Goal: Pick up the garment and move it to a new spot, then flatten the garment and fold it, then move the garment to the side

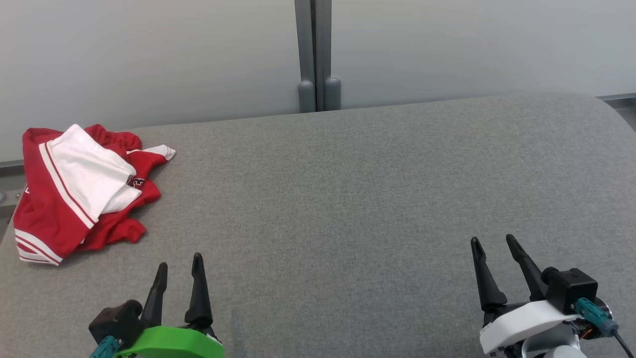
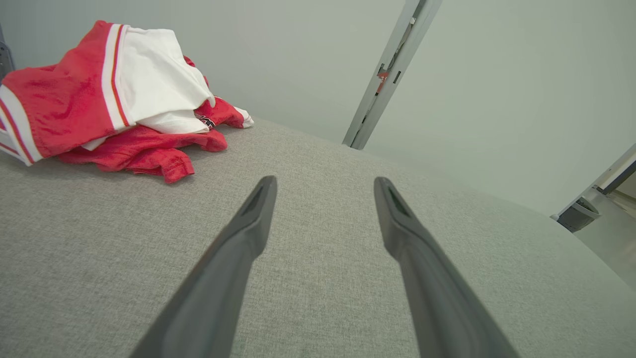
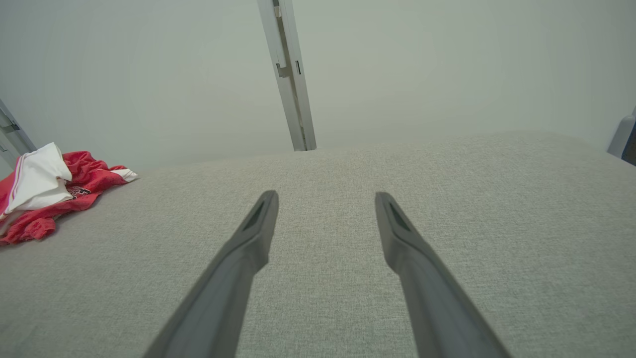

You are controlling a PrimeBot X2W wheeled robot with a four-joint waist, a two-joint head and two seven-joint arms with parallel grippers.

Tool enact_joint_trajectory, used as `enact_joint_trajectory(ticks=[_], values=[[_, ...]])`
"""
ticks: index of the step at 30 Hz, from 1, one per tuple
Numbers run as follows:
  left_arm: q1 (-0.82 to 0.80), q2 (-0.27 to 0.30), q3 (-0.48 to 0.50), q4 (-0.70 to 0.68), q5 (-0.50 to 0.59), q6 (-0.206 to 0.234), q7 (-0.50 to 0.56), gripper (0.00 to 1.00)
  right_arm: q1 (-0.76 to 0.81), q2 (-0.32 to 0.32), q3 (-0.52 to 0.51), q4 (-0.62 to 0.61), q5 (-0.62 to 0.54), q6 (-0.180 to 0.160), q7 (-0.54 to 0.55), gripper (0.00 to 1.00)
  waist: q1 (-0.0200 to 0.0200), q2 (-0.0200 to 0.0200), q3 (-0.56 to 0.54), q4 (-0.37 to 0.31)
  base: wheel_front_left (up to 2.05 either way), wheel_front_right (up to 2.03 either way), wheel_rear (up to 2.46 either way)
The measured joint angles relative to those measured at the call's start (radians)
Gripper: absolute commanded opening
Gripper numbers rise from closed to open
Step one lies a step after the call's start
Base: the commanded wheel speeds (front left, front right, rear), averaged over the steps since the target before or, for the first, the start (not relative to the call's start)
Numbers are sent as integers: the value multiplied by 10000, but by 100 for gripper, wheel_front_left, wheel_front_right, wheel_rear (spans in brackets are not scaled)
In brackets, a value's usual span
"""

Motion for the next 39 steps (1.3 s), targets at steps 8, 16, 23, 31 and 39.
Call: enact_joint_trajectory(ticks=[8,16,23,31,39], values=[[15,10,-117,180,481,0,-153,100,16,-6,84,8,-573,0,-159,100,0,0,-22,5,0,0,0],[28,15,-201,328,782,-4,-311,100,44,-12,90,8,-1168,0,-307,100,0,0,-46,11,0,0,0],[86,21,-272,443,1154,-2,-458,100,74,-15,86,4,-1636,0,-466,100,0,0,-72,22,0,0,0],[104,23,-378,529,1532,-2,-566,100,100,-21,88,-6,-2127,0,-602,100,0,0,-88,21,0,0,0],[107,25,-397,577,1639,-4,-608,100,121,-25,54,46,-2136,0,-614,100,0,-1,-75,25,0,0,0]])
